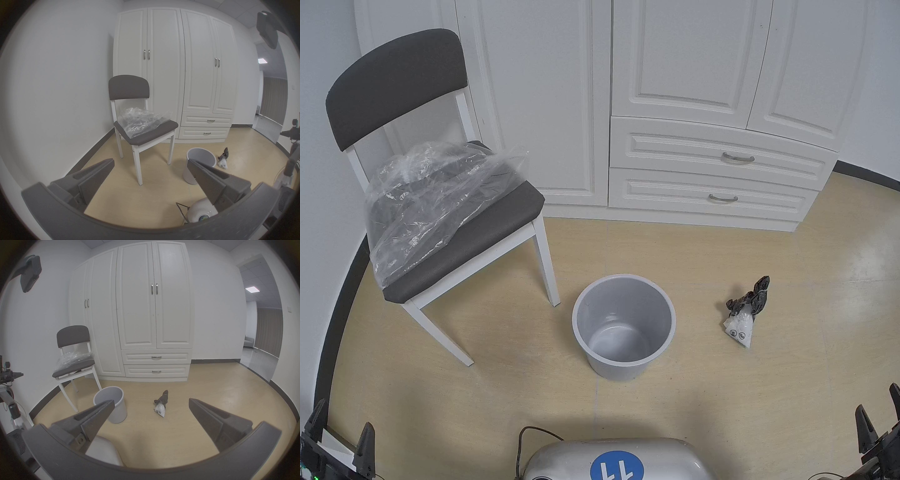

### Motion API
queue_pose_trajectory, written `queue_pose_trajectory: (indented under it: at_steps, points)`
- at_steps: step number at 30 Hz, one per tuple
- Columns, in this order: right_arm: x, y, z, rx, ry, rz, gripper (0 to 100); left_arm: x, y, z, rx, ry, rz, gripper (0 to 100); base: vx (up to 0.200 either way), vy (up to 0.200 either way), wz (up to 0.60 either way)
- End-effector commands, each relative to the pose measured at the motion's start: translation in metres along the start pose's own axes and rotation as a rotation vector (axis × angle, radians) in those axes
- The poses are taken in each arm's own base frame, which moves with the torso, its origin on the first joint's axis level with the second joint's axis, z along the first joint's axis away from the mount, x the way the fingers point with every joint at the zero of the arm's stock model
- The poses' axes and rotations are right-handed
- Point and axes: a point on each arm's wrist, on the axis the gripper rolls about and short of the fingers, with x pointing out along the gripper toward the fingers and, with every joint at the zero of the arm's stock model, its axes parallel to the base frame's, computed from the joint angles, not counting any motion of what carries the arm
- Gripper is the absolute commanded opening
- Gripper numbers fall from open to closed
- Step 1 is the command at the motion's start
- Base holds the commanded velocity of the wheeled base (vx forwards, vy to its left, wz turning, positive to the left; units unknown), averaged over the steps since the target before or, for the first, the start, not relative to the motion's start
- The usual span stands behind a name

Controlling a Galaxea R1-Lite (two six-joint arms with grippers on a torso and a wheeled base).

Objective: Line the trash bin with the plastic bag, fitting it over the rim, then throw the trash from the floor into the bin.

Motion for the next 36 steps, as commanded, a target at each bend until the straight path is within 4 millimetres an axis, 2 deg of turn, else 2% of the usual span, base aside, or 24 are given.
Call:
queue_pose_trajectory:
  at_steps: [1,18,22,26,28,31,33,34,35,36]
  points:
    - [0.000,0.000,-0.005,-0.010,0.003,0.002,100,0.000,0.000,-0.005,0.030,0.002,-0.006,100,0.000,0.000,0.00]
    - [0.000,0.000,-0.005,-0.063,0.001,0.016,100,0.000,-0.001,-0.005,0.065,-0.003,-0.046,100,0.000,0.000,0.00]
    - [0.000,0.000,-0.005,0.009,0.000,0.014,100,0.000,0.000,-0.005,-0.029,-0.001,0.000,100,0.000,0.000,0.00]
    - [0.000,0.000,-0.004,-0.036,-0.006,0.017,100,0.000,0.000,-0.004,-0.010,-0.008,0.003,100,0.000,0.000,0.00]
    - [0.000,0.001,-0.005,-0.077,-0.004,0.034,100,-0.002,0.000,0.009,0.087,-0.103,-0.006,100,0.000,0.000,0.00]
    - [0.000,0.001,-0.004,-0.073,-0.009,0.037,100,-0.015,-0.003,0.049,0.138,-0.321,-0.090,100,0.000,0.000,0.00]
    - [0.000,0.001,-0.004,-0.044,-0.014,0.039,100,-0.023,-0.003,0.064,0.124,-0.363,-0.125,100,0.000,0.000,0.00]
    - [0.000,0.001,-0.004,-0.044,-0.014,0.039,100,-0.023,-0.003,0.064,0.124,-0.363,-0.125,100,0.000,0.000,0.00]
    - [-0.005,0.001,0.019,0.108,-0.144,0.053,100,-0.025,-0.003,0.067,0.055,-0.329,-0.123,100,0.000,0.000,0.00]
    - [-0.011,0.002,0.034,0.169,-0.218,0.072,100,-0.025,-0.003,0.065,0.030,-0.304,-0.123,100,0.000,0.000,0.00]
